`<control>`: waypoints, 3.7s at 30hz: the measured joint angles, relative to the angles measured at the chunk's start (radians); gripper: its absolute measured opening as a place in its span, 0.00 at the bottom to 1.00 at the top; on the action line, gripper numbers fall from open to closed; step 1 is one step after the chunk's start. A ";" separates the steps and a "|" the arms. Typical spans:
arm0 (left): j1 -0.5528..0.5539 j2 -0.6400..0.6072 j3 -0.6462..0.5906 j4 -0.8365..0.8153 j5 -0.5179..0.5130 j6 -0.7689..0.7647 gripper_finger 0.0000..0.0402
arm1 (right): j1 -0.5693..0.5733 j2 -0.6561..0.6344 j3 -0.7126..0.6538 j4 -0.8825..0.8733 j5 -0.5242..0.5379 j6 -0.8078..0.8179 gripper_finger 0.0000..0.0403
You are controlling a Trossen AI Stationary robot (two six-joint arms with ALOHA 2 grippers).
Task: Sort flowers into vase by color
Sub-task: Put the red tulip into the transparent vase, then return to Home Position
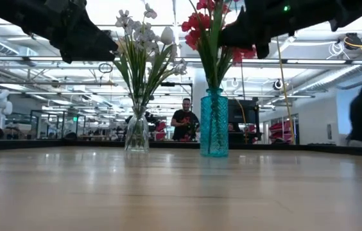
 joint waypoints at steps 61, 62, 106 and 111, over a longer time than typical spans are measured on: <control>0.189 -0.460 -0.073 -0.265 0.395 0.290 0.57 | 0.209 -0.411 0.003 -0.787 -0.069 0.276 0.00; 0.195 -0.509 -0.087 -0.267 0.414 0.290 0.57 | 0.209 -0.411 0.003 -0.789 -0.071 0.277 0.00; 0.447 -0.946 -0.418 -0.174 0.717 0.210 0.57 | 0.209 -0.411 0.003 -0.786 -0.071 0.228 0.00; 0.447 -0.946 -0.418 -0.175 0.719 0.210 0.57 | 0.209 -0.412 0.002 -0.825 -0.071 0.228 0.00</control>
